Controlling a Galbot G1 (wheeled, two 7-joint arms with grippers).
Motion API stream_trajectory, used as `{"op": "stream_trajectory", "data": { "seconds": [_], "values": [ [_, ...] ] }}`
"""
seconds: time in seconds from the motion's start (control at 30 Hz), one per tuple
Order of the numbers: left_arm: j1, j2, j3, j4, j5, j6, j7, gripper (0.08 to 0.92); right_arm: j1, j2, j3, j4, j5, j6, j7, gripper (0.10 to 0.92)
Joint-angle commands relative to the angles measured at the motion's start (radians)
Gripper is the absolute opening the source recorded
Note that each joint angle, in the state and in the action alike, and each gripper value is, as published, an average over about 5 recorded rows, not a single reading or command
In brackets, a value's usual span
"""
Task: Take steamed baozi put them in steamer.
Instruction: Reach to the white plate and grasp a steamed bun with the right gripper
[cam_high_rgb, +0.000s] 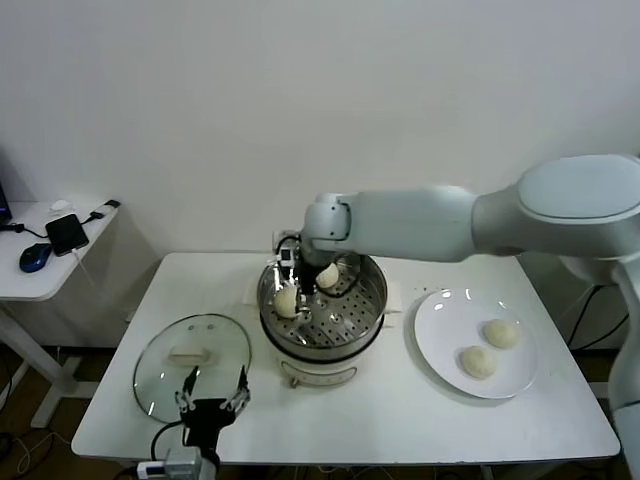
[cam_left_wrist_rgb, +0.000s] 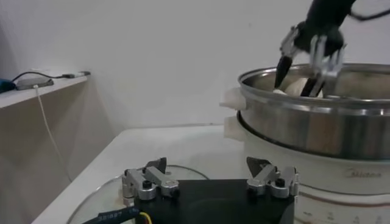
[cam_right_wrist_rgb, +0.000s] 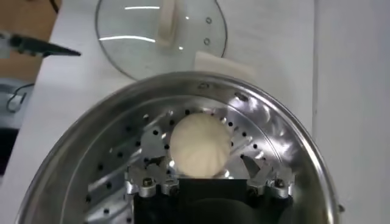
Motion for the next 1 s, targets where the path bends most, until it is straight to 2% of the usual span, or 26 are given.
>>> {"op": "stream_trajectory", "data": {
  "seconds": [0.03,0.23,0.47,0.67,1.0],
  "values": [
    [0.001,-0.001,0.001,-0.002,0.003,0.000,0.001,0.823,0.294,-0.330,-0.155,0.058,-0.075,0.260,-0.359,0.823],
    [0.001,0.001,-0.002,-0.004,0.003,0.001,0.001,0.823,0.315,-0.597,-0.314,0.168,-0.263,0.299,-0.368,0.823],
    [-0.003,0.000,-0.006,-0.002,0.003,0.003,0.003,0.823,0.030,-0.791,-0.206,0.141,-0.525,0.279,-0.326,0.823],
    [-0.005,-0.006,-0.006,0.000,0.007,0.010,0.005,0.823,-0.227,-0.825,-0.013,0.113,-0.630,0.223,-0.284,0.823],
    [0.001,-0.013,-0.008,0.006,0.014,0.008,0.005,0.823,-0.458,-0.763,0.206,0.045,-0.681,0.139,-0.173,0.823]
  ]
}}
